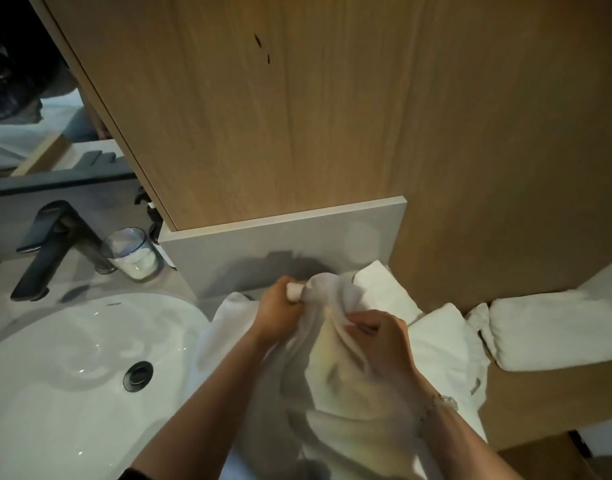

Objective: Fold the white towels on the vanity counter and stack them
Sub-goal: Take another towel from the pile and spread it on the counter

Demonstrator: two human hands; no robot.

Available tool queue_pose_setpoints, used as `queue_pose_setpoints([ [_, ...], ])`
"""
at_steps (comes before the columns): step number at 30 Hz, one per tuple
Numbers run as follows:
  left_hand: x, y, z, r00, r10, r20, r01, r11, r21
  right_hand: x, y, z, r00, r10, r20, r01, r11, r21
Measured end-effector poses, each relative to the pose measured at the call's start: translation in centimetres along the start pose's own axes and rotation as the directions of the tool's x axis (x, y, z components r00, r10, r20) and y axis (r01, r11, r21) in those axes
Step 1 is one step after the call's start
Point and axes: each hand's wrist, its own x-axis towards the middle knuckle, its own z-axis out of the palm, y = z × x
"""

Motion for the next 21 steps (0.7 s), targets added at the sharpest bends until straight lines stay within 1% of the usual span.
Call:
queue_pose_setpoints([
  [3, -0.1, -0.6, -1.1, 0.999, -0.026, -0.029, 0.018, 0.969, -0.246, 0.5, -0.3, -0.6, 0.996, 0.056, 0.075, -0.055, 0.998, -0.014],
  [5, -0.2, -0.8, -2.4, 0.999, -0.05, 0.015, 0.052, 0.922, -0.384, 1.4, -0.4, -0.9, 0.989, 0.092, 0.114, -0.088, 0.995, -0.044],
  [6, -0.3, -0.8, -3.1, 0.997, -0.055, 0.062, 0.077, 0.887, -0.454, 1.9, -0.5, -1.0, 0.99, 0.092, 0.109, -0.084, 0.993, -0.083],
  [8, -0.5, -0.7, -4.4, 0.972, -0.076, 0.221, 0.196, 0.779, -0.595, 3.2, -0.9, -1.3, 0.993, 0.104, 0.054, -0.094, 0.984, -0.154],
  [9, -0.6, -0.7, -4.8, 0.956, -0.079, 0.281, 0.246, 0.736, -0.631, 3.8, -1.0, -1.4, 0.991, 0.13, 0.031, -0.123, 0.977, -0.176],
  [10, -0.6, -0.6, -5.1, 0.95, -0.077, 0.303, 0.258, 0.739, -0.622, 4.2, -1.2, -1.6, 0.988, 0.152, 0.022, -0.144, 0.966, -0.215],
  [11, -0.6, -0.6, -5.3, 0.951, -0.068, 0.3, 0.231, 0.802, -0.55, 4.6, -1.2, -1.7, 0.986, 0.165, 0.025, -0.152, 0.95, -0.272],
  [13, -0.3, -0.4, -5.1, 0.958, -0.071, 0.277, 0.164, 0.931, -0.325, 5.1, -1.1, -1.7, 0.987, 0.155, 0.049, -0.125, 0.913, -0.389],
  [14, 0.0, -0.3, -4.9, 0.962, -0.09, 0.257, 0.149, 0.964, -0.219, 5.2, -1.1, -1.5, 0.986, 0.154, 0.058, -0.117, 0.903, -0.413],
  [16, 0.8, -0.3, -4.0, 0.973, -0.138, 0.186, 0.146, 0.989, -0.027, 5.1, -1.1, -1.2, 0.977, 0.198, 0.074, -0.155, 0.909, -0.387],
  [18, 1.3, -0.3, -3.2, 0.981, -0.159, 0.108, 0.145, 0.981, 0.125, 5.1, -1.2, -0.9, 0.966, 0.241, 0.096, -0.193, 0.915, -0.355],
  [19, 1.4, -0.2, -2.9, 0.986, -0.144, 0.08, 0.13, 0.978, 0.164, 5.0, -1.3, -0.7, 0.96, 0.251, 0.121, -0.195, 0.915, -0.355],
  [21, 1.3, 0.2, -2.4, 0.995, -0.084, 0.054, 0.072, 0.979, 0.189, 4.9, -1.5, -0.6, 0.957, 0.221, 0.189, -0.133, 0.911, -0.391],
])
